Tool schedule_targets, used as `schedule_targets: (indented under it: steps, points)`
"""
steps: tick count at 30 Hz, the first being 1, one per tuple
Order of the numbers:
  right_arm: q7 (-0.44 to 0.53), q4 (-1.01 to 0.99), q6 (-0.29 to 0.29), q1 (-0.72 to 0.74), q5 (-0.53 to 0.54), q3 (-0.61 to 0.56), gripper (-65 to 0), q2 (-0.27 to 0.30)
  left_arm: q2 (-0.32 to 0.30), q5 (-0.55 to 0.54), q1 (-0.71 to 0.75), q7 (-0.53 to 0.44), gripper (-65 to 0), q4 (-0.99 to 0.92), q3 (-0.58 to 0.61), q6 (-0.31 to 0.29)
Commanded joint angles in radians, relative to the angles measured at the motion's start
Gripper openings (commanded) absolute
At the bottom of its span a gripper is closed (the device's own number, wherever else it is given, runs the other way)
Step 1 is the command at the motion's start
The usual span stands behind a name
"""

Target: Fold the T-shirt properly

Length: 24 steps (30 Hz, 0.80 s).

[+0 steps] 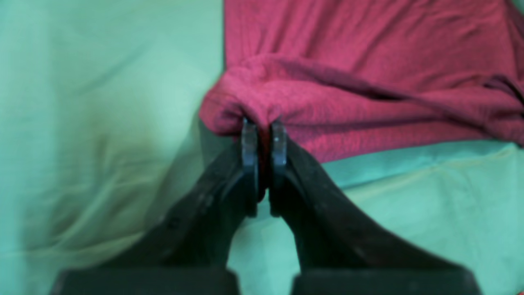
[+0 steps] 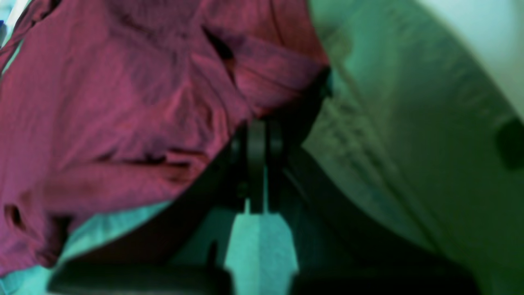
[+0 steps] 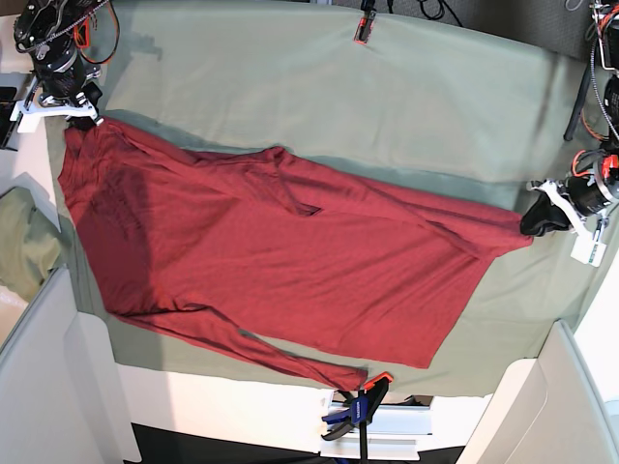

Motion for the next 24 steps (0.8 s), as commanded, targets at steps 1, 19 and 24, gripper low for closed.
schedule_targets:
  steps: [1, 19, 24]
  points:
    - [0.006, 0.019, 0.012, 0.014, 0.017, 0.001, -65.0, 0.014, -0.035, -0.026, -0.012, -0.006, -65.0, 0.018, -0.007, -0.015]
    - [-0.011, 0.156, 0.038, -0.208, 0.084, 0.001, -65.0, 0.068, -0.203, -0.127, 0.171, 0.049, -65.0, 0.197, -0.009, -0.020]
    - [-0.015, 0.201, 0.038, -0.259, 0.095, 0.002, -65.0, 0.088, -0.227, -0.127, 0.196, 0.072, -65.0, 0.238, -0.011, -0.020]
